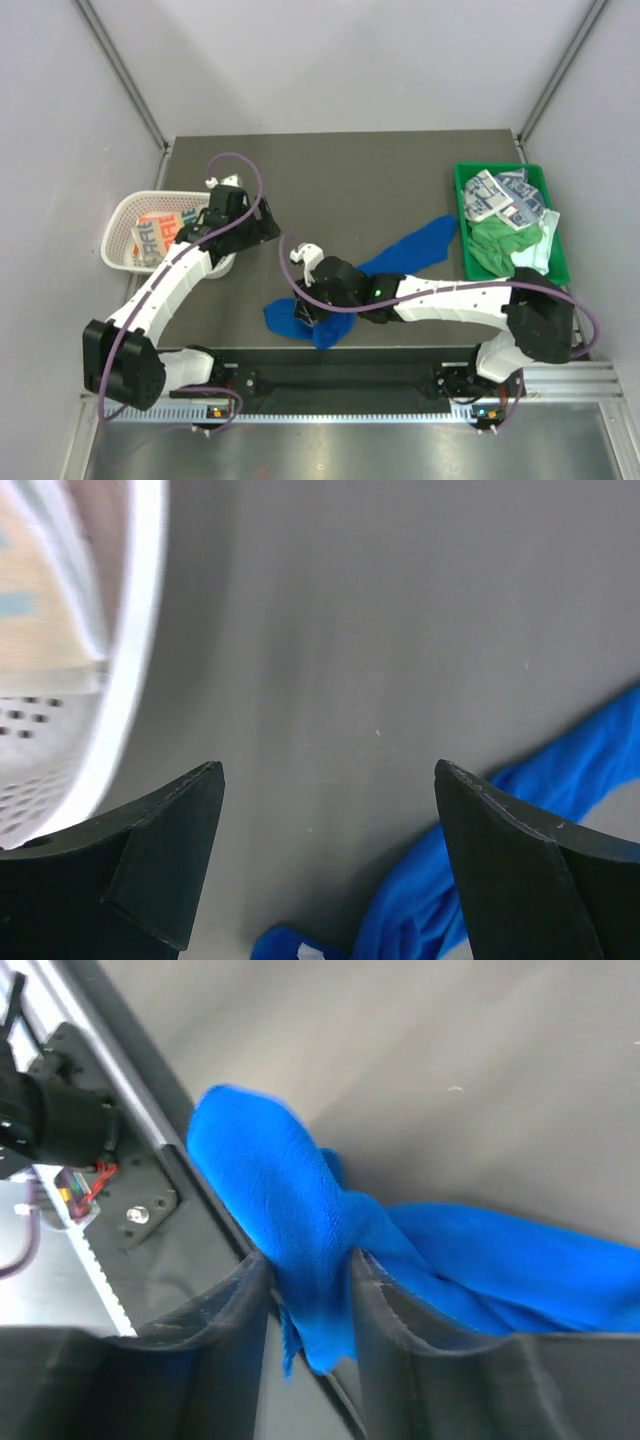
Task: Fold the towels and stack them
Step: Move the towel to the center of the board
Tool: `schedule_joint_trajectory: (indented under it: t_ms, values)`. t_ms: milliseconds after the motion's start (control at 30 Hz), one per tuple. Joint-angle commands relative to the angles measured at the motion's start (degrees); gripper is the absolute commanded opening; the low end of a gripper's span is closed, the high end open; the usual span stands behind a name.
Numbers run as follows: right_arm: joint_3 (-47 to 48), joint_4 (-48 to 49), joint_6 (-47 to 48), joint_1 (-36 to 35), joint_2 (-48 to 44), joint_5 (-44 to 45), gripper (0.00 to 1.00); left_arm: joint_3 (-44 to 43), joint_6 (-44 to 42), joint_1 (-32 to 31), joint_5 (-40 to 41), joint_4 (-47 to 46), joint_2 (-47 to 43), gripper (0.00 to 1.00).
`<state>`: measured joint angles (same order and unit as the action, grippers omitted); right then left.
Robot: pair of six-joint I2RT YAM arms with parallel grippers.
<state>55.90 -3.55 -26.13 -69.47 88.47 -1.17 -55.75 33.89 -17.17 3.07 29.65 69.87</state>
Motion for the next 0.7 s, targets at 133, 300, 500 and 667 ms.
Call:
schedule_joint_trajectory:
  t_ms: [133, 300, 500, 667]
  values:
    - [-1.7, -10.3, -3.1, 5.1, -11.5, 17.1, 0.43, 0.0, -1.2, -7.0, -9.1, -5.1, 6.5, 0.86]
    - [-3.3, -16.4, -4.5, 13.9, -13.1, 21.3, 0.39, 0.1, -0.2, -11.0, -10.6, -5.6, 9.8, 0.79]
    - [-3.0, -17.5, -4.8, 13.5, -9.6, 19.1, 0.35, 3.9, -0.6, -13.4, -13.4, -5.8, 10.0, 0.64]
    - [-5.4, -16.5, -5.5, 9.5, -12.3, 18.0, 0.35, 8.3, 1.3, -13.7, -8.6, -2.1, 4.9, 0.63]
